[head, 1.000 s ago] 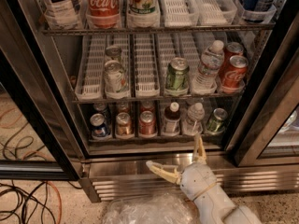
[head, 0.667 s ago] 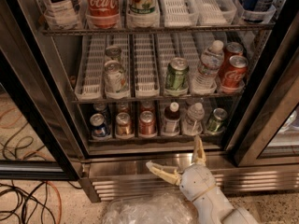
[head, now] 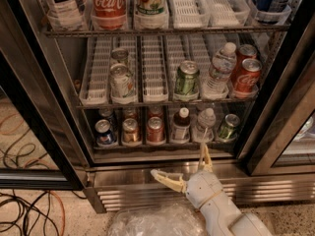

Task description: Pick pepsi can from bottom shelf of fridge

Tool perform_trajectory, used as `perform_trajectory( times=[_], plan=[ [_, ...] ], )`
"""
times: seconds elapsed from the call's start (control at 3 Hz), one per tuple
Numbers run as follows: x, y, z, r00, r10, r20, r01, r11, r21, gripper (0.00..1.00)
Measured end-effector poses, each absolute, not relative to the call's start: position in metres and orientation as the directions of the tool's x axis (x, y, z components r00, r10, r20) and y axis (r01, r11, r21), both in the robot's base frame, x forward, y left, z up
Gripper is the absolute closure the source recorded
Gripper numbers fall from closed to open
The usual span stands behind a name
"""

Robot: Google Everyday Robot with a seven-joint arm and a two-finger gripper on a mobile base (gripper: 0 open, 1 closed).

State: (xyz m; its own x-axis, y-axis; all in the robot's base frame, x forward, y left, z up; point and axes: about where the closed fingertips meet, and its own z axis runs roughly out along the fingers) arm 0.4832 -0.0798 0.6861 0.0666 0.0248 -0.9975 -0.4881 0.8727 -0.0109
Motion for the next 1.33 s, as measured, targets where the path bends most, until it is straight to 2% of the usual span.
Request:
perform_trajectory(
  times=[0.67, 1.33],
  plan=[
    [0.511, -0.038, 0.656, -0.071, -0.104, -0.992, -0.526, 0.849, -0.051, 0.00],
    [0.538, 0.005, 0.638, -0.057, -0.042, -0.997, -0.504, 0.864, -0.008, 0.00]
  ],
)
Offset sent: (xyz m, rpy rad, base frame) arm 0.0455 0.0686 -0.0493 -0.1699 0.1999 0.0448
